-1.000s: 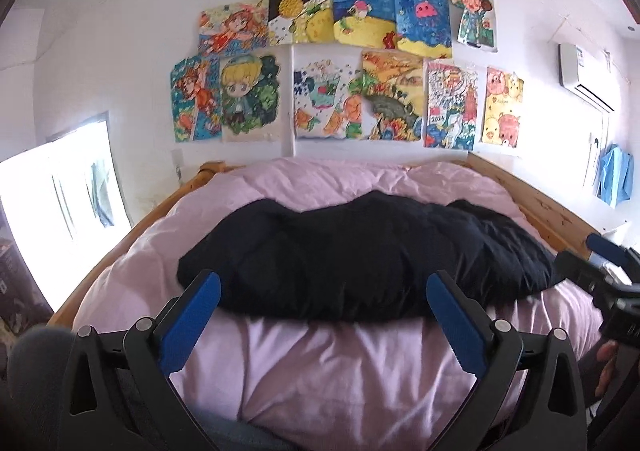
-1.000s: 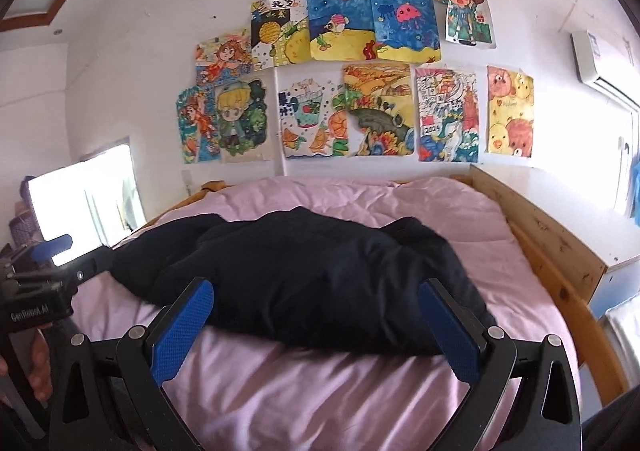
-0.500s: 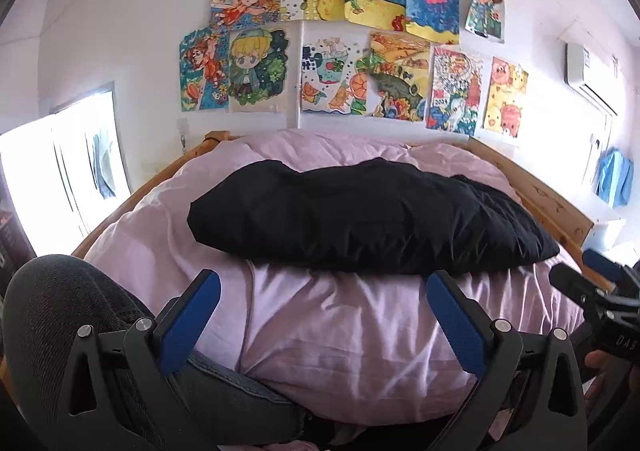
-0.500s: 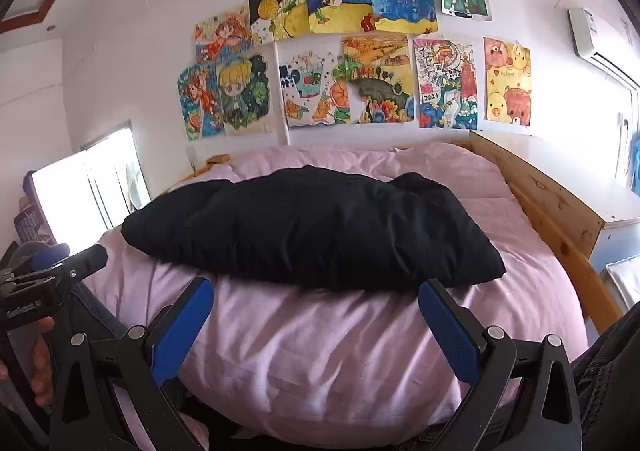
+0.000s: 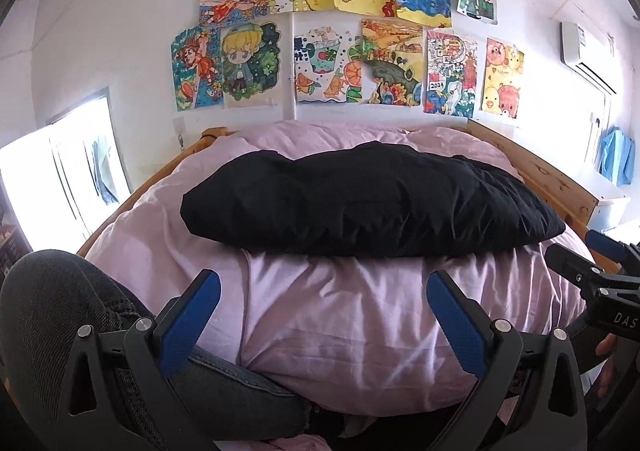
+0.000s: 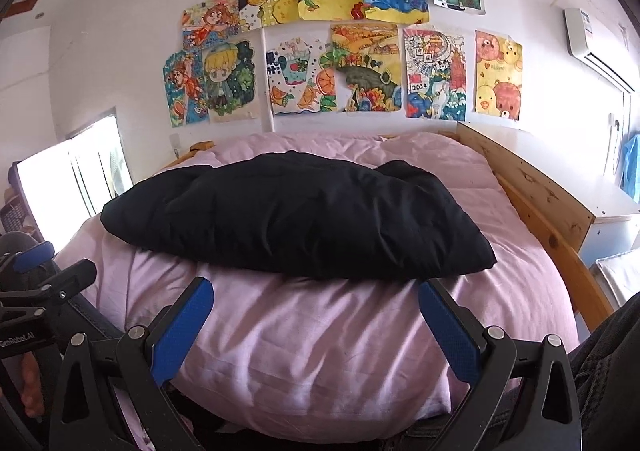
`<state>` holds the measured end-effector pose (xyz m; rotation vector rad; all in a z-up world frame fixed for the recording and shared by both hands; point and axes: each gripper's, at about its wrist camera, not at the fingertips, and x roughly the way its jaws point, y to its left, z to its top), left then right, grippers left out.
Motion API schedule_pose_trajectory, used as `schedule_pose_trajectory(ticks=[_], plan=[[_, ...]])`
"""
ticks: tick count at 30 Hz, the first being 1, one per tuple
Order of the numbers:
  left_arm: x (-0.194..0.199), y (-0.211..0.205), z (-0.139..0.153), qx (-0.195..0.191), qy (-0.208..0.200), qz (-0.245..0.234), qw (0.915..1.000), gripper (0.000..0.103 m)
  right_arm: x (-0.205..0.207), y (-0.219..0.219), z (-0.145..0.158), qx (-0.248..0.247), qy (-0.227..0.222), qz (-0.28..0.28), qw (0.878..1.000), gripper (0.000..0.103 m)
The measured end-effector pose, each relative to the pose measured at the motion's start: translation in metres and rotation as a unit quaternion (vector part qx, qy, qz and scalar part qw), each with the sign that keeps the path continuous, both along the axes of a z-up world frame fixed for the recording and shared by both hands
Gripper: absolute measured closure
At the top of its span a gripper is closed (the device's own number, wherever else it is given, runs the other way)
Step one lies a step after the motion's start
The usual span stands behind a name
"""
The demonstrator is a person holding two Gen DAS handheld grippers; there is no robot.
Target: Fold large clothes
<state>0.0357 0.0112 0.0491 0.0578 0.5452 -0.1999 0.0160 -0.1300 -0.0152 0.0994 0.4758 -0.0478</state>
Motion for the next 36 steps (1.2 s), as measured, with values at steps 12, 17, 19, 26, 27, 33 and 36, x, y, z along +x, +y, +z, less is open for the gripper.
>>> schedule_pose_trajectory(ticks=[12,17,19,26,27,33,36], plan=[[0.0032,0.0075,0.0014,-0.01,0.006,0.003,0.9999,0.002,0.0022,0.0019,-0.0012,0.0,0.007,0.002,1.0,0.0],[0.0023,0.0067,0.0013,-0.005,0.004,0.0,1.0,0.002,0.0025,0.0021,-0.0017,0.001,0.008,0.001,1.0,0.0],[0.0021,0.0064,0.0006,-0.004,0.003,0.0,1.0,0.002,0.0025,0.002,-0.0017,0.0,0.007,0.001,1.0,0.0],[0.002,0.0071,0.0005,-0.004,0.003,-0.001,1.0,0.002,0.0025,0.0021,-0.0015,0.001,0.008,0.001,1.0,0.0],[0.002,0.0072,0.0006,-0.004,0.003,-0.001,1.0,0.002,0.0026,0.0021,-0.0014,0.001,0.008,0.001,1.0,0.0],[0.002,0.007,0.0006,-0.004,0.003,-0.001,1.0,0.002,0.0026,0.002,-0.0014,0.001,0.008,0.001,1.0,0.0],[0.002,0.0069,0.0007,-0.004,0.003,-0.001,1.0,0.002,0.003,0.002,-0.0022,0.002,0.009,0.001,1.0,0.0]])
